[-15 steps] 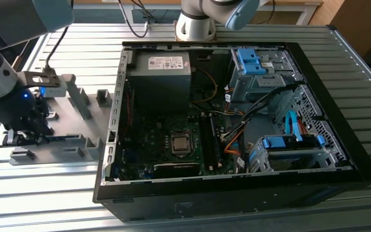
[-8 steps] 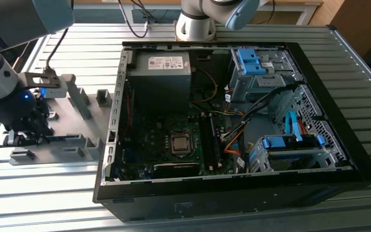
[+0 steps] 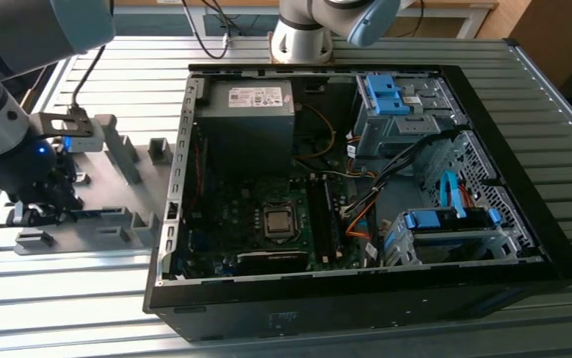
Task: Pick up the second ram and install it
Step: 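Pick up the second ram and move it above second insertion slot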
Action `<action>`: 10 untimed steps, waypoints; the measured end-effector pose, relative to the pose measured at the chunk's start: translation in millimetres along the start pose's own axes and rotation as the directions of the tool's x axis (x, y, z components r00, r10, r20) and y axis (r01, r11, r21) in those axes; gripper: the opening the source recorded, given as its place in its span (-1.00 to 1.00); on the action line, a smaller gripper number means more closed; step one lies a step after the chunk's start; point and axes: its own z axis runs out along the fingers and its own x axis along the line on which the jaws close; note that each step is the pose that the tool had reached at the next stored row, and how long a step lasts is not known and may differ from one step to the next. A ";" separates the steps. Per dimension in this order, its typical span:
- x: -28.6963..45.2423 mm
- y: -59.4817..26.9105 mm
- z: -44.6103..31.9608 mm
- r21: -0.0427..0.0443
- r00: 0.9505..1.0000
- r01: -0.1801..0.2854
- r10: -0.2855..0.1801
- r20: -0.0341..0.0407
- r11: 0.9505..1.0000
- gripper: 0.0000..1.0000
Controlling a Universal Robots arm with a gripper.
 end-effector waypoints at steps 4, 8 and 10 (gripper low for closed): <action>-0.5 0.2 0.7 0.000 1.000 0.000 0.000 0.000 1.000 -0.42; -0.5 0.6 1.7 0.000 1.000 0.000 0.000 0.000 1.000 -0.42; -0.5 0.6 2.0 0.000 1.000 0.000 0.000 0.000 1.000 -0.45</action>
